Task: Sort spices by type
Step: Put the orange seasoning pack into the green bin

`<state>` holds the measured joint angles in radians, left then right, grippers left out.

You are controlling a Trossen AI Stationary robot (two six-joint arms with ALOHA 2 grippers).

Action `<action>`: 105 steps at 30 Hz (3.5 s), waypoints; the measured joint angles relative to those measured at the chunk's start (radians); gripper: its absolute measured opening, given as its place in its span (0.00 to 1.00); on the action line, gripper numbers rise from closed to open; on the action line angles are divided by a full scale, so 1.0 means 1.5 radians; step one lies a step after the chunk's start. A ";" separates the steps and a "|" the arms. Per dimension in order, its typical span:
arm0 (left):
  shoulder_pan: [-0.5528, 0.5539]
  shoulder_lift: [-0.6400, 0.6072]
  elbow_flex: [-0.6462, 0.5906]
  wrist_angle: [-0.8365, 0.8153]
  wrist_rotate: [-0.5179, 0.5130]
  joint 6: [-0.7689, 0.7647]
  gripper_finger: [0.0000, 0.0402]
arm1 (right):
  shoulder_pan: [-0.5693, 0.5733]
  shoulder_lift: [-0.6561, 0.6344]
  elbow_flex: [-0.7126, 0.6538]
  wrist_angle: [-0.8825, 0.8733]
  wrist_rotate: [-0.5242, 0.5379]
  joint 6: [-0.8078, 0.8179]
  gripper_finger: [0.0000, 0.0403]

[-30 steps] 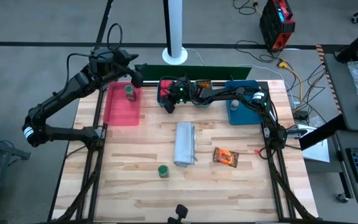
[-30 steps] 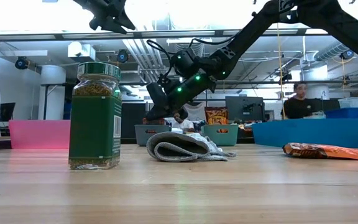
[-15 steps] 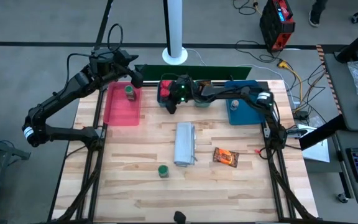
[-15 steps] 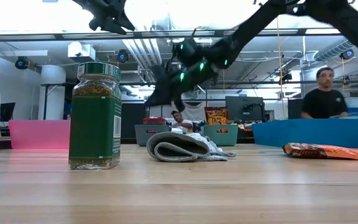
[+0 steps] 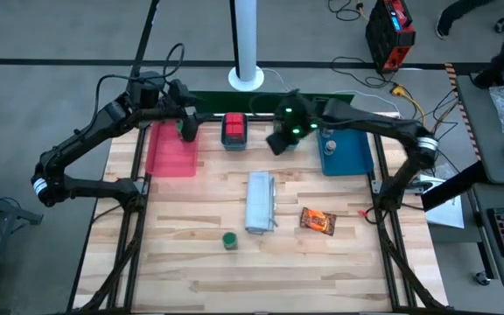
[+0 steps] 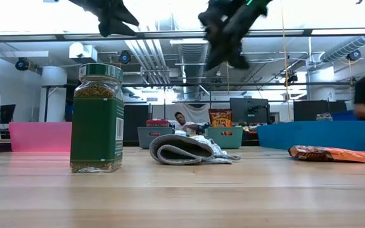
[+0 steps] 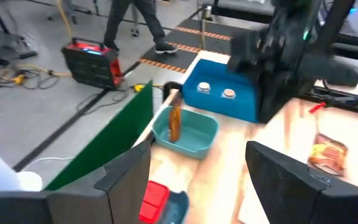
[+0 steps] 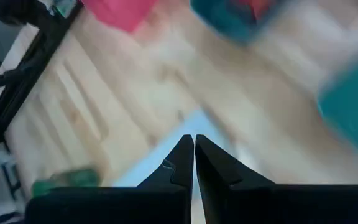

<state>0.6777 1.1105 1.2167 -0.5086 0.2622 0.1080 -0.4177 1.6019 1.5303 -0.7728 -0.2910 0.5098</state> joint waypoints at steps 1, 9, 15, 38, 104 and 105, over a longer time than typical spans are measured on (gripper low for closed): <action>0.000 0.000 0.000 -0.003 0.007 -0.003 0.62 | 0.004 -0.024 0.000 -0.040 0.000 0.017 0.02; 0.000 0.000 0.000 0.012 0.012 0.006 0.62 | 0.062 -0.179 -0.008 -0.375 0.018 0.212 0.02; 0.000 0.015 0.000 0.059 0.011 0.006 0.62 | 0.151 -0.242 -0.083 -0.456 0.055 0.119 0.02; -0.003 0.013 0.052 0.087 0.005 -0.341 0.62 | 0.277 -0.457 -0.547 -0.195 0.033 0.467 0.23; -0.083 0.173 0.051 0.048 0.331 -0.155 0.62 | 0.330 -0.206 -0.243 -0.224 0.416 0.091 0.02; -0.090 0.181 0.051 0.062 0.322 -0.147 0.62 | 0.328 -0.203 -0.225 -0.234 0.441 0.073 0.02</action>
<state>0.5426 1.3824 1.2934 -0.4161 0.7458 -0.1132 0.0748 1.2977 1.1922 -1.1233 0.3702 0.6199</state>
